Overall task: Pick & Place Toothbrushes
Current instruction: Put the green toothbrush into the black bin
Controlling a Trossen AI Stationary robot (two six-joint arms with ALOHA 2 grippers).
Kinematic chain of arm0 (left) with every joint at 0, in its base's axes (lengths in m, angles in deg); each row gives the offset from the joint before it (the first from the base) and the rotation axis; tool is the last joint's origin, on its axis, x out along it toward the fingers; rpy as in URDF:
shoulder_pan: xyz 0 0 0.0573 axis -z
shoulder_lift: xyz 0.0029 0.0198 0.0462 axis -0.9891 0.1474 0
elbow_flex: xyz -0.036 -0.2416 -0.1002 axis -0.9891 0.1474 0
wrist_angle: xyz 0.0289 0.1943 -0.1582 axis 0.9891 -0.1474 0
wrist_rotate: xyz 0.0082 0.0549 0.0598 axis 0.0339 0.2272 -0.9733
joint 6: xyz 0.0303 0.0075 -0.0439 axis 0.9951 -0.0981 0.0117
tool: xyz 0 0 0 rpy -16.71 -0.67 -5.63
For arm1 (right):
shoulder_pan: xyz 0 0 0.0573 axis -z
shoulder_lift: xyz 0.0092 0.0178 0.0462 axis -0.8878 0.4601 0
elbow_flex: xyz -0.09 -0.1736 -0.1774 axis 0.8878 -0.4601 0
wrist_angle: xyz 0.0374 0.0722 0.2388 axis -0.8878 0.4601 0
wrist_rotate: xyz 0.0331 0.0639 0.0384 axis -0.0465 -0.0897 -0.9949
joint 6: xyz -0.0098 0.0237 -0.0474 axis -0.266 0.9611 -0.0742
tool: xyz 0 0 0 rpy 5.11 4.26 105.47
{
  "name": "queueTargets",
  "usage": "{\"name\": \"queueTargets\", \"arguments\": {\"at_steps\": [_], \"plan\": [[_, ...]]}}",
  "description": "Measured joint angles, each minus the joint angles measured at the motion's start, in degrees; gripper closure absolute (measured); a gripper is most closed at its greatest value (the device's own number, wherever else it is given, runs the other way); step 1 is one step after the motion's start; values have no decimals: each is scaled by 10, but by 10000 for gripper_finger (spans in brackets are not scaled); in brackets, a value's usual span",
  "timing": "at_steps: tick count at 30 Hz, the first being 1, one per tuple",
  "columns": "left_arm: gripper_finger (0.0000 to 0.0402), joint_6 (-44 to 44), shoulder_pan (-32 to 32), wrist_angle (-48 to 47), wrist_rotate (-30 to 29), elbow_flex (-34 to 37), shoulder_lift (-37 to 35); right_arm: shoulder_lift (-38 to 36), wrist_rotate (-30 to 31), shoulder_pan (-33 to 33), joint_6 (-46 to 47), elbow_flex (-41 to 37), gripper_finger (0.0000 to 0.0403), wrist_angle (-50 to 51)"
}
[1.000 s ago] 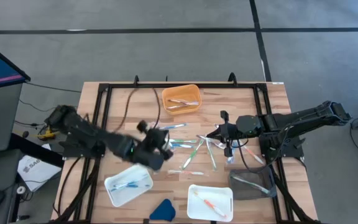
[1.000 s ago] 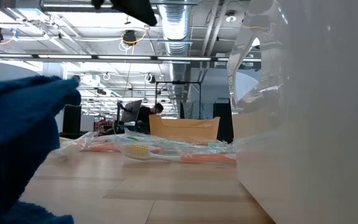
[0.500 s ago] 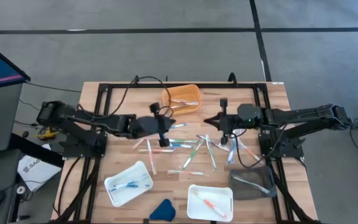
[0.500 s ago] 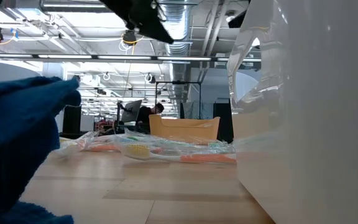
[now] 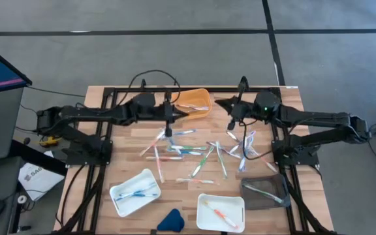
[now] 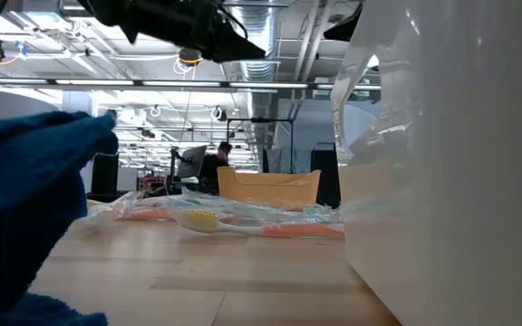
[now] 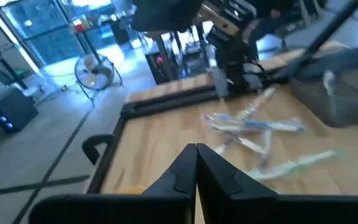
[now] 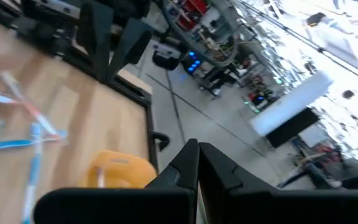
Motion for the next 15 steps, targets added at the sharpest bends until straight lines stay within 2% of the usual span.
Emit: {"name": "queueTargets", "arguments": {"at_steps": [2, 7, 15], "plan": [[400, 0, -24, 13, 18, 4, 6, 0, -7, 21, -2, 0, 401, -11], [400, 1, -62, 72, 20, 3, 33, 2, -9, 75, 17, 0, 401, -9], [401, 6, -69, 182, 21, 3, 124, 46, -9, 154, 108, 0, 401, -11]]}}
